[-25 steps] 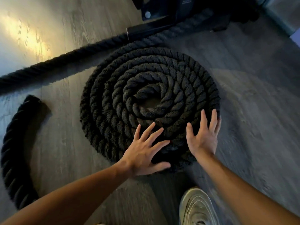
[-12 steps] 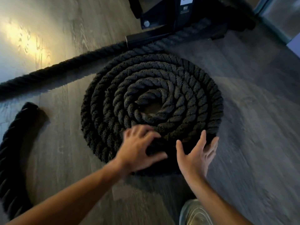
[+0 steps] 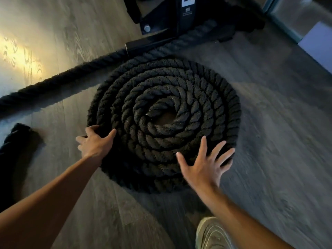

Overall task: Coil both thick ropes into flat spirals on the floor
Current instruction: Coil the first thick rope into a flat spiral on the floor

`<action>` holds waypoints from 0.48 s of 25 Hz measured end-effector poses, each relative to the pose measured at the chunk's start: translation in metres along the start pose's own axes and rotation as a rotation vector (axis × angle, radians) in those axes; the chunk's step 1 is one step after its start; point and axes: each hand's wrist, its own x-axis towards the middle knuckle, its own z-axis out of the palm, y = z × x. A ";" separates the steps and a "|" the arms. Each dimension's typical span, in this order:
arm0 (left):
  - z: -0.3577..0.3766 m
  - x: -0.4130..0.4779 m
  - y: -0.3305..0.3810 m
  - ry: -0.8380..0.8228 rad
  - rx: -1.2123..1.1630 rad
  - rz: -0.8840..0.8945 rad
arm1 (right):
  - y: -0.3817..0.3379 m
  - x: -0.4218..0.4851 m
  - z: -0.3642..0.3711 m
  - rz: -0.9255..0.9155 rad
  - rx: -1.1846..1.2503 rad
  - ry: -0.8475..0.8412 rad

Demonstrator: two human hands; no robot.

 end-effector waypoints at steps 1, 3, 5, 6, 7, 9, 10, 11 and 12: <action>-0.002 -0.009 -0.001 -0.039 -0.052 -0.002 | 0.014 0.014 -0.008 -0.024 -0.061 0.026; 0.003 -0.035 -0.004 -0.110 -0.091 0.091 | 0.050 0.056 -0.029 -0.078 -0.143 0.037; 0.020 -0.069 -0.010 -0.148 -0.038 0.320 | 0.089 0.106 -0.057 -0.114 -0.180 -0.024; 0.025 -0.081 -0.012 -0.156 -0.040 0.418 | 0.100 0.127 -0.074 -0.094 -0.157 -0.082; 0.028 -0.084 -0.011 -0.157 -0.049 0.481 | 0.107 0.142 -0.091 -0.044 -0.092 -0.103; 0.029 -0.064 -0.003 -0.149 -0.066 0.480 | 0.105 0.148 -0.110 0.079 0.065 0.013; 0.027 -0.048 0.006 -0.150 -0.092 0.426 | 0.097 0.138 -0.108 0.106 0.107 0.081; 0.026 -0.030 0.017 -0.147 -0.142 0.366 | 0.085 0.120 -0.099 0.103 0.128 0.106; 0.026 -0.012 0.028 -0.140 -0.202 0.314 | 0.068 0.095 -0.082 0.068 0.130 0.066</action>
